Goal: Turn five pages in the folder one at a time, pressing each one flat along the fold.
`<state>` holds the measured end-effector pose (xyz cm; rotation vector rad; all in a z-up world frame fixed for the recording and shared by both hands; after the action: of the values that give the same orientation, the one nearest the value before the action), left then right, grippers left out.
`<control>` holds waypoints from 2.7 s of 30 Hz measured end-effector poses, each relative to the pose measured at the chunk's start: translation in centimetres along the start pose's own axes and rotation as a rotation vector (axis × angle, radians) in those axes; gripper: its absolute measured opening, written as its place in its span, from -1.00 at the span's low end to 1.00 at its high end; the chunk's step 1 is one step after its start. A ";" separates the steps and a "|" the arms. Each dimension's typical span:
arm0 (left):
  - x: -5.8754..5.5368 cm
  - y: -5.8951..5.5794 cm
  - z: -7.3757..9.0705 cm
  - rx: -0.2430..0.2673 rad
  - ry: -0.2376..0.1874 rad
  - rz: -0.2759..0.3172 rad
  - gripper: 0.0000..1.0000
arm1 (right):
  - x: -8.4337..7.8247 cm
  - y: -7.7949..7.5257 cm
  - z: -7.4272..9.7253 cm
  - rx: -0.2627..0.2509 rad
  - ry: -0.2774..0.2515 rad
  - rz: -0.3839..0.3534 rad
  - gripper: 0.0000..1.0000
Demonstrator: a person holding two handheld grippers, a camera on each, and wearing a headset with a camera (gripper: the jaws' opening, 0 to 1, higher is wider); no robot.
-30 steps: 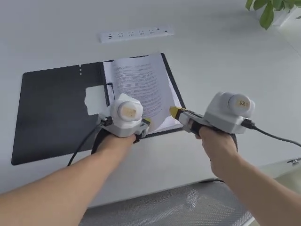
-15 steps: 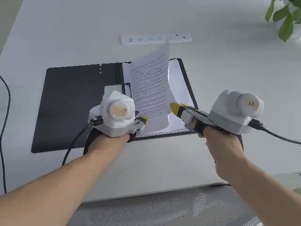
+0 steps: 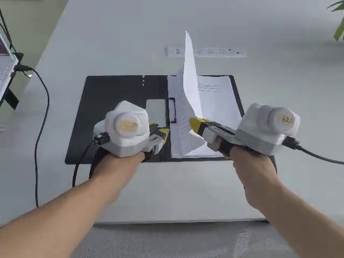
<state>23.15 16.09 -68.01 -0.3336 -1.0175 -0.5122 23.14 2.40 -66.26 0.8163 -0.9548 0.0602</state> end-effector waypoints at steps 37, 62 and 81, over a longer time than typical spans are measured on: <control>-4.4 8.2 7.0 0.147 0.006 0.084 -0.76 | -10.3 4.1 -11.6 0.021 0.262 0.012 -1.00; -5.5 7.6 2.1 0.077 0.074 0.090 -0.82 | -12.9 3.5 -12.9 0.096 0.321 -0.085 -0.73; -8.9 7.6 -1.5 0.076 0.143 0.155 -1.00 | -7.3 -2.0 -7.3 0.112 0.228 -0.027 -0.97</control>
<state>24.64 23.93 -76.67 -0.3008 -0.8625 -0.3514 24.67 7.84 -75.12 0.9048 -0.7297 0.1806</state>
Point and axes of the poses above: the centre of the closed fingertips' face, and the gripper's own axes: z roughly backward along the fingers, y roughly to its left, x roughly out of its top, the point moved 7 cm from there along z, roughly backward along the fingers, and after that the axes turned 5 degrees about -z, right-handed, at the moved point
